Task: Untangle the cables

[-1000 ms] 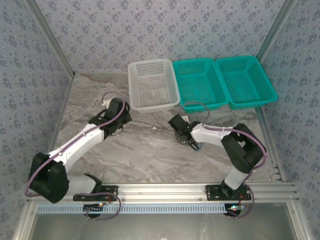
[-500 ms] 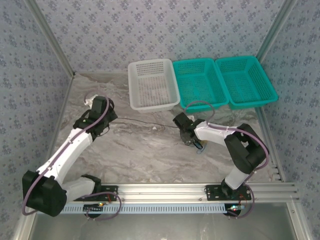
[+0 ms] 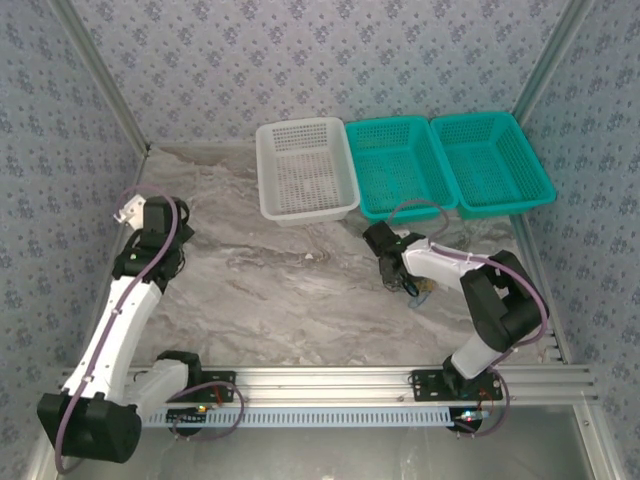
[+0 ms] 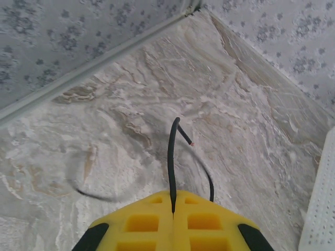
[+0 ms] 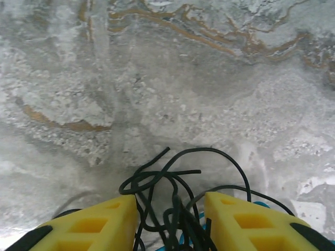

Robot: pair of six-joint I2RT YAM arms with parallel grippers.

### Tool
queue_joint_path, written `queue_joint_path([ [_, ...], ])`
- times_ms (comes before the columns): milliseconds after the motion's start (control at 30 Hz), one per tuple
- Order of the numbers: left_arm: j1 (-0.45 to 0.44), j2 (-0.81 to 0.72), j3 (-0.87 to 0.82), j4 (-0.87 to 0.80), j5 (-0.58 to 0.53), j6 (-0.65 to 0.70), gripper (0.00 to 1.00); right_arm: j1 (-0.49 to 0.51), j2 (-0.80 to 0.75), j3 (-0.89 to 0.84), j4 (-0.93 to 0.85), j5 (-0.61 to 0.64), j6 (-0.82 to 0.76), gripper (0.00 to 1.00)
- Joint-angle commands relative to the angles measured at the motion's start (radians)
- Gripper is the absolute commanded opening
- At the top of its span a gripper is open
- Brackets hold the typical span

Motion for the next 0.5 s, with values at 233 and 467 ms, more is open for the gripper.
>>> queue_joint_path([
  [233,0.010,-0.051,0.060,0.020,0.099,0.040,0.00,0.009,-0.219,-0.029,0.135,-0.166,-0.048,1.00],
  [467,0.007,-0.050,0.111,0.076,0.191,0.082,0.00,-0.002,-0.417,-0.066,0.216,-0.175,0.024,1.00],
])
